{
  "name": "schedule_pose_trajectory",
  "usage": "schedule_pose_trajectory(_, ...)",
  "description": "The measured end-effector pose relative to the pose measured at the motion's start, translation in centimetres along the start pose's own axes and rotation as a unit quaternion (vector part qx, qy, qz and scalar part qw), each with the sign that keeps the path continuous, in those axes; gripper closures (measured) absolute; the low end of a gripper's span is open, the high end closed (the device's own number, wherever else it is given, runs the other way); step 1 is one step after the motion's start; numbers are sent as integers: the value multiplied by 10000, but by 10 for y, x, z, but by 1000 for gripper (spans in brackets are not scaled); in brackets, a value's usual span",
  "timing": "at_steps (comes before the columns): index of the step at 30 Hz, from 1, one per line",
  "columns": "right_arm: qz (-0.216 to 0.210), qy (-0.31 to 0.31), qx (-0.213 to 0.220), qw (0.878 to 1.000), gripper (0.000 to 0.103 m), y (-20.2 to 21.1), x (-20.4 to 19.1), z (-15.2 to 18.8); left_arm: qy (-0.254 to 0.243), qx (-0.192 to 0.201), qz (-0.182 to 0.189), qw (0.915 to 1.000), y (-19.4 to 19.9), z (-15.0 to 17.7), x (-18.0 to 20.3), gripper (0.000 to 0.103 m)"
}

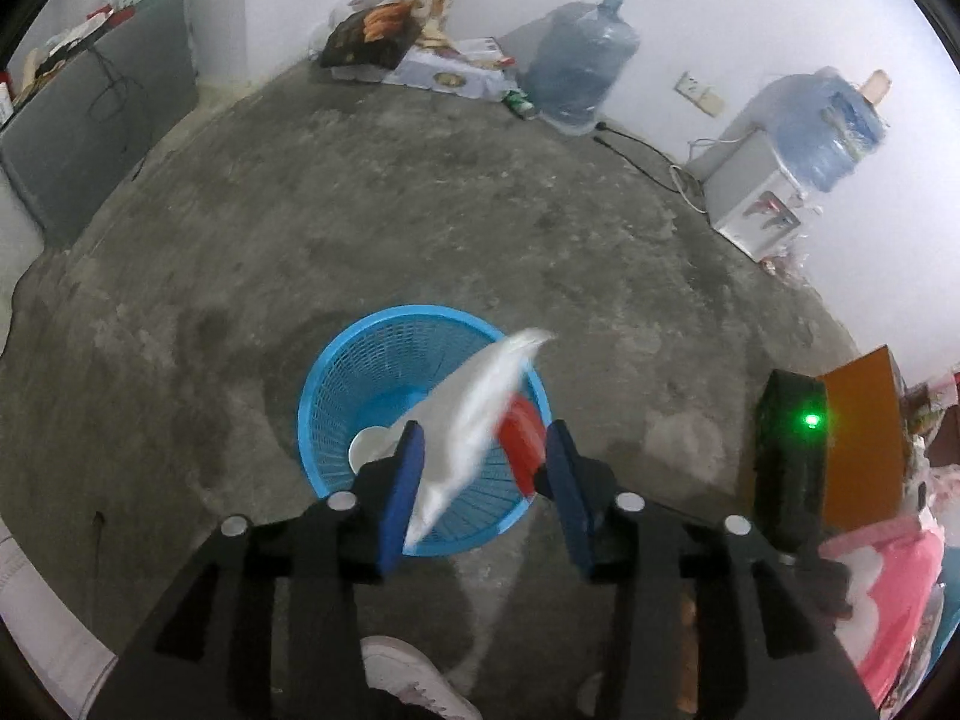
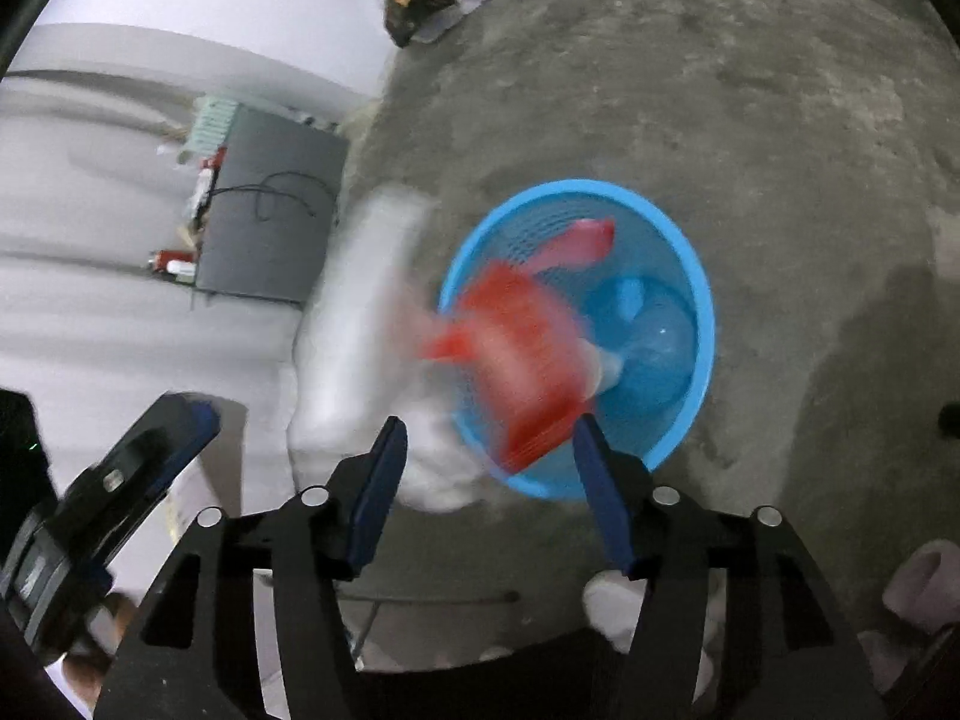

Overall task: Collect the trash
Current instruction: 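Open both grippers to drop the glove and wrapper into the wastebasket, then move both grippers back toward the snack wrappers on the table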

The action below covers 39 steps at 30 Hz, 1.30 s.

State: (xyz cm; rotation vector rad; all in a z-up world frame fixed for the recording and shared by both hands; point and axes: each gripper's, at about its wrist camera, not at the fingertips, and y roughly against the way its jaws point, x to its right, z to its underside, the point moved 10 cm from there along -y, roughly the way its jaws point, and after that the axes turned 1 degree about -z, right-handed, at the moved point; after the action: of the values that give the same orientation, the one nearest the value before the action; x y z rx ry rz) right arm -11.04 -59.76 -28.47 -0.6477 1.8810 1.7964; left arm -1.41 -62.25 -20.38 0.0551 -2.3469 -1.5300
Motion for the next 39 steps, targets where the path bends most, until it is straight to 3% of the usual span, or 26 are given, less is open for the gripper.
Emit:
schedule_pose_trajectory(4, 113, -135, -20, 9998, 44, 0, 6, 6, -10, 38, -28, 10000, 6, 3, -3, 53)
schedule_pose_trajectory(9, 64, 150, 136, 9998, 41, 8, -1, 8, -94, 370, -124, 9992, 38, 1, -9, 48)
schedule_pose_trajectory(15, -97, 343, 411, 9985, 39, 29, -24, 14, 24, 843, -156, 9963, 104, 7, -25, 41)
schedule_pose_trajectory(23, -325, 1348, 648, 9882, 39, 77, -92, 50, 78, 1332, -339, 9905, 201, 34, -50, 32)
schedule_pose_trajectory(32, -625, 2299, 484, 9700, 37, 107, -172, 104, 380, 2029, -568, 9768, 321, 90, -94, 24)
schedule_pose_trajectory(39, -843, 2759, 355, 9568, 35, 119, -213, 137, 714, 2466, -861, 9626, 386, 132, -134, 23)
